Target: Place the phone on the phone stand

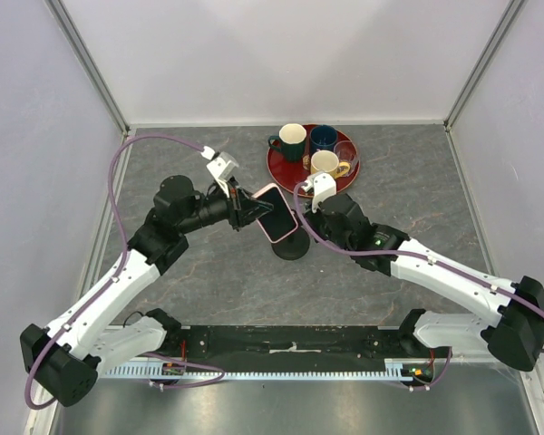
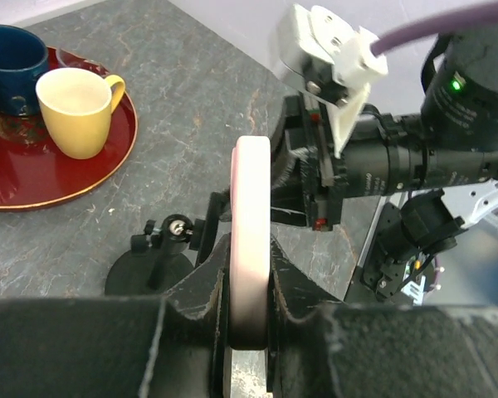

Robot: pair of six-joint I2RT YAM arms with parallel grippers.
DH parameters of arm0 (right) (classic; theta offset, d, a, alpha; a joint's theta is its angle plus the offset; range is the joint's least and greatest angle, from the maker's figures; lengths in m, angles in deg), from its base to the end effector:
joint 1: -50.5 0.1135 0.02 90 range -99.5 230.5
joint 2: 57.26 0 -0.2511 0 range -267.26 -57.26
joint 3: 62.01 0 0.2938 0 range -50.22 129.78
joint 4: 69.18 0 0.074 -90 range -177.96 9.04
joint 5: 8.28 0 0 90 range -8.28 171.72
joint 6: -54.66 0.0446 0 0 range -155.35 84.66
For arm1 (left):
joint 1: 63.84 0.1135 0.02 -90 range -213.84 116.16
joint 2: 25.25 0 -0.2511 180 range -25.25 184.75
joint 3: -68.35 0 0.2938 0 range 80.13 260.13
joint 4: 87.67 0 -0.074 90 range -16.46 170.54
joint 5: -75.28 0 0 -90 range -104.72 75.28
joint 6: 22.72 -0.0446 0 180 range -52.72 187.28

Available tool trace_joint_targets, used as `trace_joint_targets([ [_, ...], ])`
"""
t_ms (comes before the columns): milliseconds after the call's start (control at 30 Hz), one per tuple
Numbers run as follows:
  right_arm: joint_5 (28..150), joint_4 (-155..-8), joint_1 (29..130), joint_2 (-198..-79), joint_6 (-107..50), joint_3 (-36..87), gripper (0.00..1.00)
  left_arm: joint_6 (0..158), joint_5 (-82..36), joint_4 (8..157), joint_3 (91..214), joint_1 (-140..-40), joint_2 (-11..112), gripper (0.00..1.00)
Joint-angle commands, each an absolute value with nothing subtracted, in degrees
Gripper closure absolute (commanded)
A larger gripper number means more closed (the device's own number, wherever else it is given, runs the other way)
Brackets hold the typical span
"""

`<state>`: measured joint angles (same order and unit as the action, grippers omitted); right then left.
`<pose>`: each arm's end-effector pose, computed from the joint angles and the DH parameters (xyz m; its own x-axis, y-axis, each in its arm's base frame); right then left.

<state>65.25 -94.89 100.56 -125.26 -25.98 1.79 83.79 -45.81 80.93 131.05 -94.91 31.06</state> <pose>0.2152 0.2374 0.2666 -0.4098 -0.2465 -0.8783 -0.5177 0.8555 0.0015 0.2318 -0.1665 0.3453 -0.3225 -0.0898 -0.9423 0.8249 0.4615 -0.3263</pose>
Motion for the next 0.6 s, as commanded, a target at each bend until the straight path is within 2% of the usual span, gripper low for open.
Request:
trace_joint_targets([
  [0,66.60,-91.59,100.68,-125.72,-27.08,1.81,0.94,77.12,-38.19,79.33,134.97,-99.43,28.28,0.98],
  [67,66.77,-91.42,100.60,-125.55,-27.52,1.46,1.00,76.77,-36.52,78.00,135.24,-101.02,27.57,0.98],
  [333,70.46,-89.84,100.60,-125.55,-34.19,-0.03,1.00,74.67,-36.51,68.43,137.78,-102.25,25.81,0.98],
  [467,76.70,-89.40,99.46,-125.11,-39.20,-0.30,1.00,69.92,-49.13,65.87,139.19,-102.43,27.56,0.98],
  [567,81.62,-89.48,97.62,-125.89,-40.53,-0.04,1.00,67.37,-66.33,67.27,139.63,-102.52,30.80,0.98],
])
